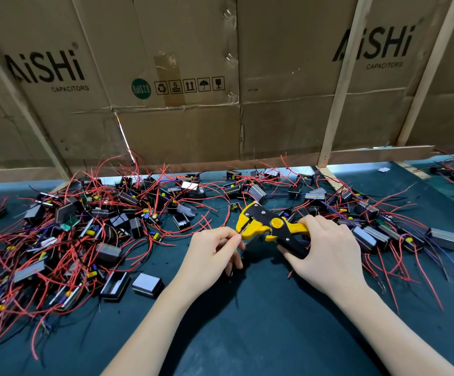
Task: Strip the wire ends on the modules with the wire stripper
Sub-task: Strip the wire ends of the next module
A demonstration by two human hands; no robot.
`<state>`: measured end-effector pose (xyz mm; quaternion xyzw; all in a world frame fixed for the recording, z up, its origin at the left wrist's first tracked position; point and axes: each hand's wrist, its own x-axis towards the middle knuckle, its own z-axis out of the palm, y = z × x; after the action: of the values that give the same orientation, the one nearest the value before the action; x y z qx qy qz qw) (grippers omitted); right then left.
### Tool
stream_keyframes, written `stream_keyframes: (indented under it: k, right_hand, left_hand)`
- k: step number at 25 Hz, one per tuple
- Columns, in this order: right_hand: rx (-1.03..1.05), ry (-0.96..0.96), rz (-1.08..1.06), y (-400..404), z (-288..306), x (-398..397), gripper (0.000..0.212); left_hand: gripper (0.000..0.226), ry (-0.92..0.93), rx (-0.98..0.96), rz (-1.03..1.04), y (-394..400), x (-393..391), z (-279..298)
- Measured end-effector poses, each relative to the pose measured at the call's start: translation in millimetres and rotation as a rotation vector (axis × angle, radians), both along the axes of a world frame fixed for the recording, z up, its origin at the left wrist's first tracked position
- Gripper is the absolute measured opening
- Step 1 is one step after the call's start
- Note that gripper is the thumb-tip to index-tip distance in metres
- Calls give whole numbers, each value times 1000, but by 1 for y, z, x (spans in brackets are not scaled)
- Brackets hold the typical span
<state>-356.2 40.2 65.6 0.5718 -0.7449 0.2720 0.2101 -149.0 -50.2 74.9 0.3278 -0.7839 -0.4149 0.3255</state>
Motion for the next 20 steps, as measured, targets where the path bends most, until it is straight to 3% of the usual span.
stream_keyframes:
  k: [14,20]
  right_hand:
    - [-148,42,-57,-2,-3,-1,42]
    - [-89,43,-39,-3,-5,-6,48]
  left_hand:
    - [26,-8,33,-24,1,1,3]
    - [23,2,92,-38,1,1,5]
